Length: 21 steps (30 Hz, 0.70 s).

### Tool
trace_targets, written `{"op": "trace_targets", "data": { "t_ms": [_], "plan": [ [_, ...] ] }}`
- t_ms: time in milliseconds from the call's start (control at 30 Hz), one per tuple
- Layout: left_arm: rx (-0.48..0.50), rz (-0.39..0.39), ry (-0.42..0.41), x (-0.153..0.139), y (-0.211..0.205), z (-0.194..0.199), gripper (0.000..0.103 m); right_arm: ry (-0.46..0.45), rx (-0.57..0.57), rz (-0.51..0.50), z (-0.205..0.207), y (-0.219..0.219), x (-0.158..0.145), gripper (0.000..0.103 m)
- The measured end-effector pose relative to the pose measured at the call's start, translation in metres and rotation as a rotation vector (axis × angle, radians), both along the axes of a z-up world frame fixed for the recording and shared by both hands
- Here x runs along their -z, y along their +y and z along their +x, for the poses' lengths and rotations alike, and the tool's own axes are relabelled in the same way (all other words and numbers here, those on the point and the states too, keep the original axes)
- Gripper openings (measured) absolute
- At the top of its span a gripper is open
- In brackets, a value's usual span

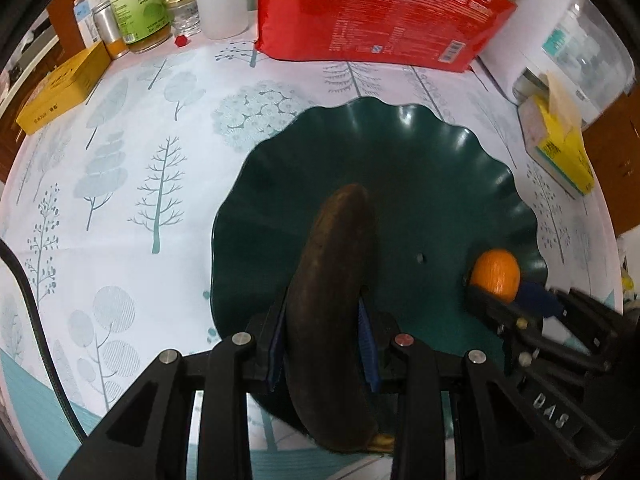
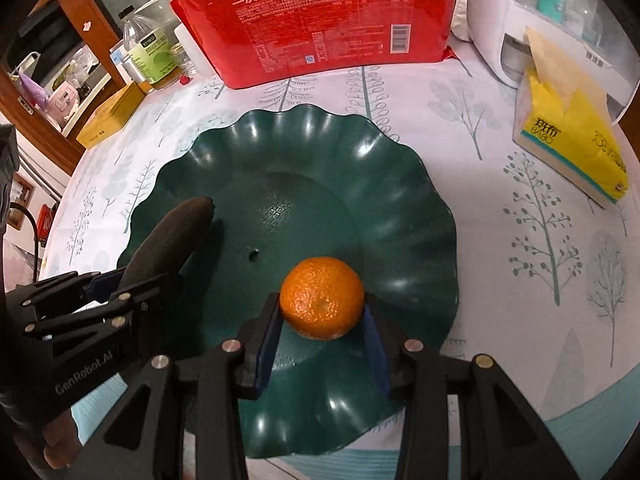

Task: Organize fruits
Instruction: 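Carry banana and tangerine to the green plate and release both, then move both tools back toward the grapefruit and the avocado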

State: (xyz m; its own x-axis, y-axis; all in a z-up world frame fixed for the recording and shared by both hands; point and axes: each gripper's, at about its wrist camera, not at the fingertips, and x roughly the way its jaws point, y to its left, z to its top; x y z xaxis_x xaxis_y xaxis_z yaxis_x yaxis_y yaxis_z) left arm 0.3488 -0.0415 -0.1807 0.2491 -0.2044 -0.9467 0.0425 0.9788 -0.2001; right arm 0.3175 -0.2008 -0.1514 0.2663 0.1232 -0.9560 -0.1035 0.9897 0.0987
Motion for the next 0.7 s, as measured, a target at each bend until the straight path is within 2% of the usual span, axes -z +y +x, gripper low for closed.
{"op": "trace_targets", "data": {
  "t_ms": [67,100,167,200,267,500,633,700],
  "plan": [
    [-0.031,-0.011,-0.001,0.001,0.003,0.004,0.035,0.002,-0.004,0.006,0.003,0.001,0.001,0.042],
    [-0.044,-0.019,-0.01,-0.001,0.005,0.004,0.054,-0.005,-0.008,0.009,0.002,0.001,0.0,0.043],
    [-0.057,-0.043,-0.043,-0.008,0.009,0.004,0.084,-0.022,-0.015,0.009,-0.001,0.002,-0.004,0.049],
    [-0.063,-0.047,-0.063,-0.013,0.01,0.003,0.089,-0.038,-0.017,0.003,-0.003,0.002,-0.006,0.053],
    [-0.067,-0.027,-0.098,-0.022,0.011,0.0,0.089,-0.056,-0.014,-0.01,-0.006,0.002,-0.011,0.059],
    [-0.039,0.009,-0.122,-0.041,0.012,-0.016,0.089,-0.092,0.014,0.017,-0.021,0.001,-0.031,0.061],
    [-0.056,0.002,-0.2,-0.061,0.017,-0.039,0.089,-0.094,0.027,0.034,-0.029,-0.001,-0.041,0.061],
    [-0.068,0.023,-0.243,-0.073,0.019,-0.05,0.089,-0.104,0.028,0.023,-0.034,-0.001,-0.047,0.061]
  ]
}}
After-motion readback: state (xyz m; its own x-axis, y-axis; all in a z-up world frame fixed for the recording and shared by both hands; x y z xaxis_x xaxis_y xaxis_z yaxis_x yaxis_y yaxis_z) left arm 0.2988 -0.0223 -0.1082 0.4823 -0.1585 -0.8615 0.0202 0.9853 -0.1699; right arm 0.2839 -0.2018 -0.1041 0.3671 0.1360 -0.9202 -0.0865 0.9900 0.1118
